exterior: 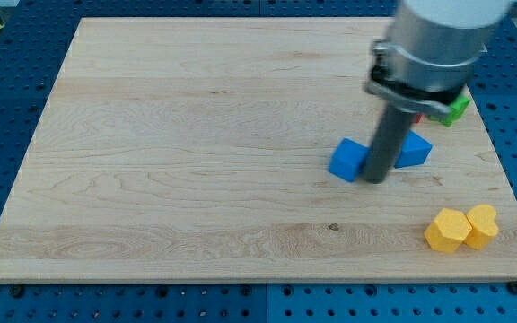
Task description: Move the blue cube diagonally to the blue triangle
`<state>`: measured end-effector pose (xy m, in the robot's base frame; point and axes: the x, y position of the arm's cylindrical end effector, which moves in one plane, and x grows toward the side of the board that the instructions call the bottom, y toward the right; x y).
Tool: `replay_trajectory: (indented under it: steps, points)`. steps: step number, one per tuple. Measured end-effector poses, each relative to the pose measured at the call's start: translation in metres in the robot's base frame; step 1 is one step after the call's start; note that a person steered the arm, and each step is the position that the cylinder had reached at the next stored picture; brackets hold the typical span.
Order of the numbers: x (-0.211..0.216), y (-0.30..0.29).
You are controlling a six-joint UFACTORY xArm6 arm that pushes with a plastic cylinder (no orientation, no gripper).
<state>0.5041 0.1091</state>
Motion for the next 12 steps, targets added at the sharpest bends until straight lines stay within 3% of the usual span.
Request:
replay_trajectory:
  steps: [2, 3, 4, 9, 10, 12]
  points:
    - [-0.027, -0.119]
    - [-0.047, -0.151]
    - [-0.011, -0.148]
    - [0.000, 0.126]
    - [-0.011, 0.143]
    - [-0.018, 0.034]
